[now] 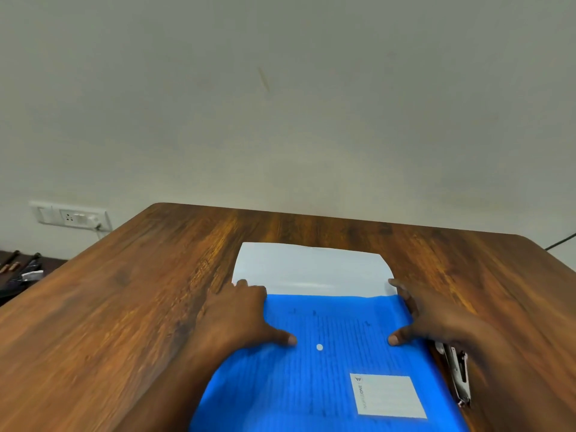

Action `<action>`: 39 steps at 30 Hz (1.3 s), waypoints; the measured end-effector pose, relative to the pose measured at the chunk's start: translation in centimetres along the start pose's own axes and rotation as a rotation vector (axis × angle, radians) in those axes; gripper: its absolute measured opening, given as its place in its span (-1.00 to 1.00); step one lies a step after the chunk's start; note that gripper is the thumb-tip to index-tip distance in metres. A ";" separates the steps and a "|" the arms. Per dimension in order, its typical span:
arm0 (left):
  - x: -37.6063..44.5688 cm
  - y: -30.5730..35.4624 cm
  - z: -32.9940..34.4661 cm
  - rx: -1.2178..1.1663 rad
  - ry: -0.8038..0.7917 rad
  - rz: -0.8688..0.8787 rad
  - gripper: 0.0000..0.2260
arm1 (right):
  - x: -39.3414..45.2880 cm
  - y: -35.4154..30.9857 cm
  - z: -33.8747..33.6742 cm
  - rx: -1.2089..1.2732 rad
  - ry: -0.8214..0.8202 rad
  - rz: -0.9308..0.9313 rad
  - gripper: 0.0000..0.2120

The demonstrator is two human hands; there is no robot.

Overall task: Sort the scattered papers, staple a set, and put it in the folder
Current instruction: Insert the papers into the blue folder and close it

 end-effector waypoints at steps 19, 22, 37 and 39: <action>5.0 -8.5 2.6 -1.073 0.403 -0.408 -0.21 | 1.4 1.6 -2.4 0.480 0.648 0.177 -0.33; 5.2 -8.3 2.9 -1.106 0.388 -0.396 -0.20 | 1.3 1.6 -2.9 0.520 0.692 0.144 -0.33; 4.5 -9.0 0.5 -1.115 0.574 -0.215 -0.58 | 1.1 1.3 -4.7 0.535 0.675 0.085 -0.85; 4.5 -9.4 0.5 -1.109 0.553 -0.200 -0.58 | 0.9 0.5 -5.2 0.567 0.635 0.072 -0.82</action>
Point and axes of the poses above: each hand's wrist, its own x-axis towards the middle knuckle, its own z-axis out of the palm, y = z × x, the point moved 10 cm from there along x, towards the middle knuckle, and after that the axes turned 14 degrees about y, right-handed, at the moved point
